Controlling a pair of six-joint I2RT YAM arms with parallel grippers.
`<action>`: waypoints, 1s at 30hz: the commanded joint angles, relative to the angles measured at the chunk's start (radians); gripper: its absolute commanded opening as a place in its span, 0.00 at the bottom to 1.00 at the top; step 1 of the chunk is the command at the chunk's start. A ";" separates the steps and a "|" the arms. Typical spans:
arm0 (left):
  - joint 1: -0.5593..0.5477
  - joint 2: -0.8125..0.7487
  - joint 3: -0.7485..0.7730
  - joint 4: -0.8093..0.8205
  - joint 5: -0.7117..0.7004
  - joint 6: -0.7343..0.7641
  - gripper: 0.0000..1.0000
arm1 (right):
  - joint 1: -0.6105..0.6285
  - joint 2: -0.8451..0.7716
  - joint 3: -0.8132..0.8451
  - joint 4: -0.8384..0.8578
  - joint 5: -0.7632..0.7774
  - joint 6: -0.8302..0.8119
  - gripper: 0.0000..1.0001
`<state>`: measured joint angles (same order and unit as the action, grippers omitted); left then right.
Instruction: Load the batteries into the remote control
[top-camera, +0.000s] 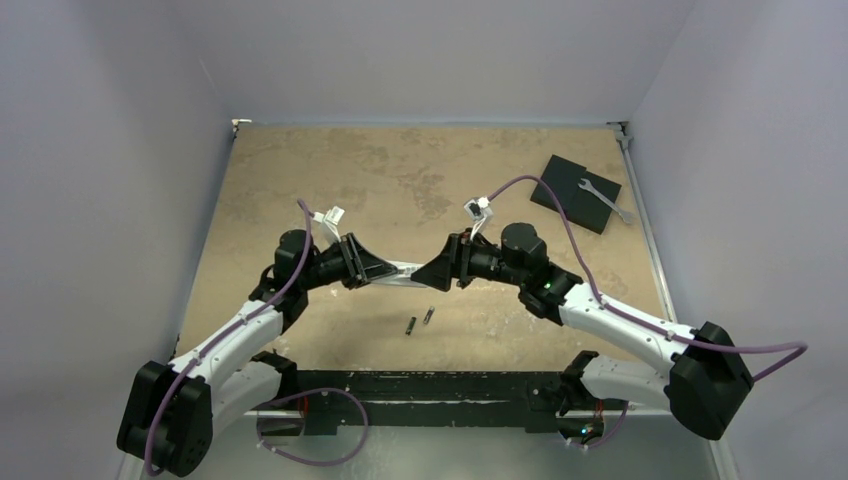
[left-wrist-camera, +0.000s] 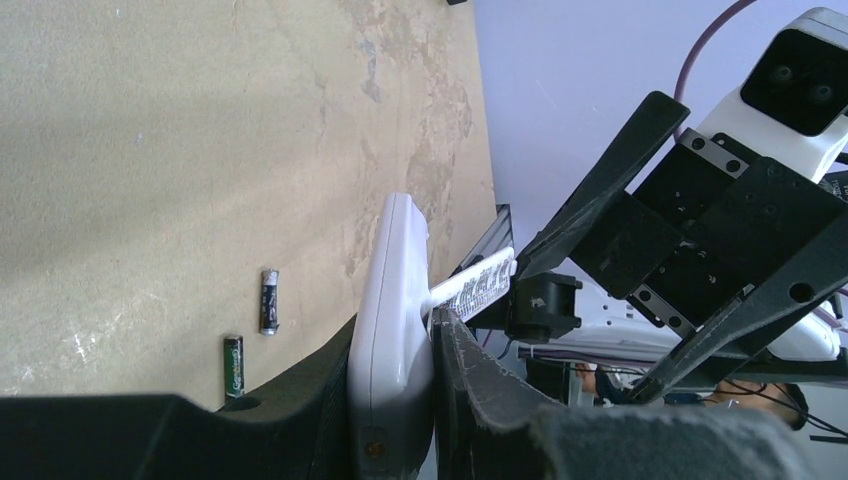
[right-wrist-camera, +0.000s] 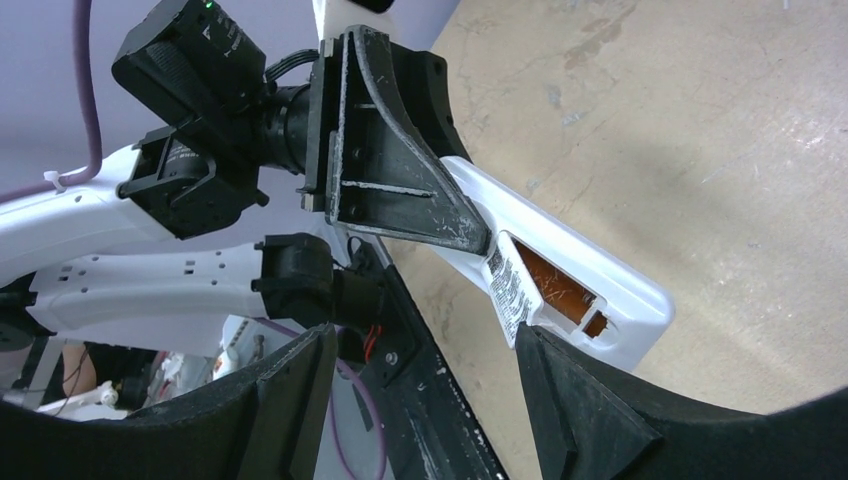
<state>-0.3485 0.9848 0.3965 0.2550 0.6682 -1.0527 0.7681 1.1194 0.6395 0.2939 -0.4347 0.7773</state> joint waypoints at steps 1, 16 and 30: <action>-0.017 0.000 0.040 0.050 0.019 0.011 0.00 | 0.020 0.016 0.001 0.050 -0.023 0.005 0.74; -0.017 0.032 0.042 0.021 -0.005 0.025 0.00 | 0.020 0.054 -0.034 0.069 0.009 0.001 0.74; -0.017 0.042 0.062 -0.052 -0.044 0.080 0.00 | 0.018 0.083 -0.048 0.077 0.030 -0.007 0.74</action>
<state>-0.3611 1.0267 0.4065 0.2058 0.6403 -1.0168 0.7811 1.2018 0.5953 0.3237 -0.4110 0.7776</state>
